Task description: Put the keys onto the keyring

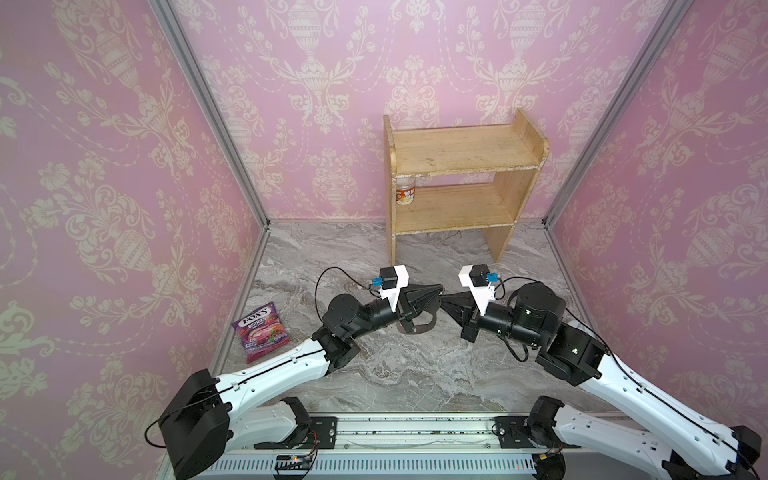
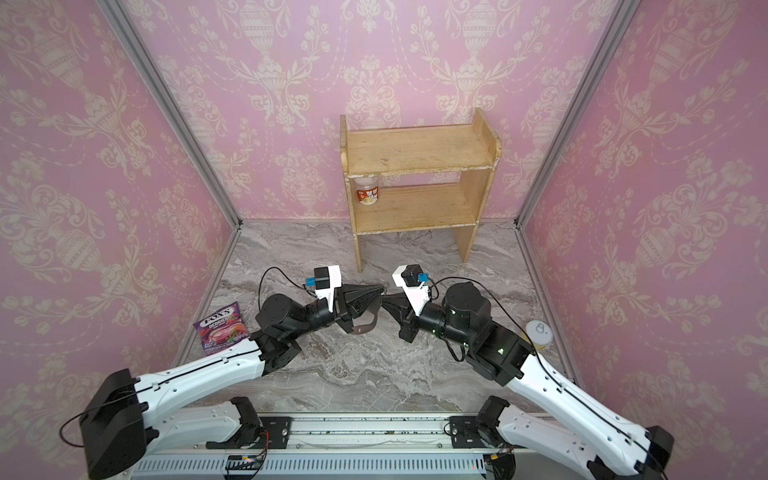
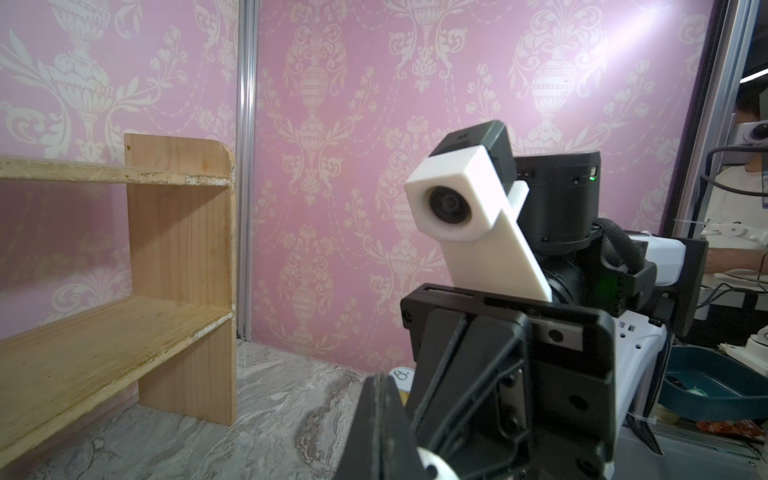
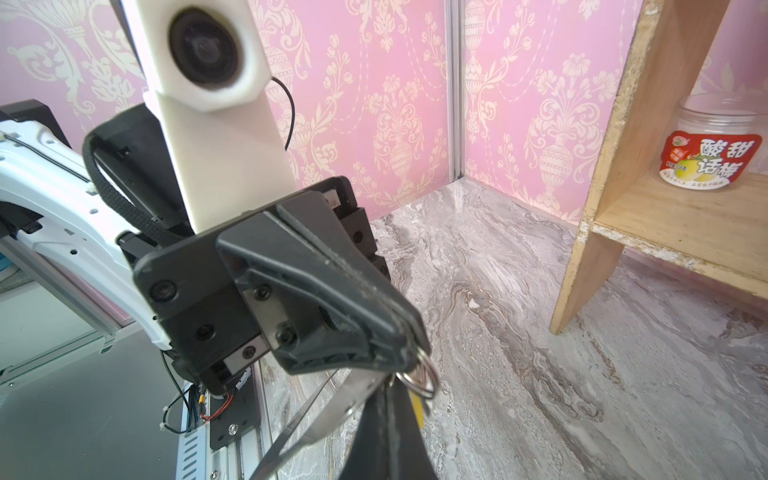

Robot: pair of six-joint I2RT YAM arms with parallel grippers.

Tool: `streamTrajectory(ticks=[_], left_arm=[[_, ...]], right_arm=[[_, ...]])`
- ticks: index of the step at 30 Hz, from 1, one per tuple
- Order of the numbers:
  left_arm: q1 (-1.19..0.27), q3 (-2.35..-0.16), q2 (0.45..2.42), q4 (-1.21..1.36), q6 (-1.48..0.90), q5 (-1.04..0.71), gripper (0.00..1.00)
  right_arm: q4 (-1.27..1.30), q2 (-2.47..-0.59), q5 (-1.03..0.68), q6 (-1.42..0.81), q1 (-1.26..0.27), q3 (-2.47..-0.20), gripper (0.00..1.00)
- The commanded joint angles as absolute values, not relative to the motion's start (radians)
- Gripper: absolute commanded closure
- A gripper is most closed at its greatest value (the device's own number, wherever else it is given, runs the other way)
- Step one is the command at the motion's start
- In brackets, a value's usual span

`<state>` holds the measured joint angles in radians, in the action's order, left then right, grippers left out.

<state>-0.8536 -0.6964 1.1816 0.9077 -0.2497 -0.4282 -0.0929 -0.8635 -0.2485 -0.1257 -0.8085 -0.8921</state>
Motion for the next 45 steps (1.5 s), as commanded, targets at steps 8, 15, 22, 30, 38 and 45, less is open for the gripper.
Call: streamTrajectory(ticks=[8,15,22,30,38,45], left_arm=[[-0.873,-0.677,1.203,0.916,-0.250,-0.430,1.00],[-0.871,-0.662,1.141,0.834,-0.173,-0.410,1.00],[-0.870,-0.657,1.120,0.807,-0.153,-0.414,1.00],[-0.870,-0.656,1.128,0.830,-0.158,-0.470,1.00],[-0.870,-0.663,1.132,0.868,-0.180,-0.556,1.00],[-0.870,-0.673,1.125,0.878,-0.199,-0.584,1.00]], right_arm=[[-0.131,-0.891,-0.395,-0.110,-0.879,-0.891,0.96],[-0.372,-0.819,-0.281,-0.009,-0.853,-0.951,0.79],[-0.500,-0.735,-0.251,0.017,-0.806,-0.979,0.62],[-0.457,-0.732,-0.314,0.025,-0.735,-0.988,0.59],[-0.362,-0.754,-0.354,0.004,-0.706,-0.961,0.59],[-0.277,-0.767,-0.408,-0.018,-0.700,-0.937,0.66]])
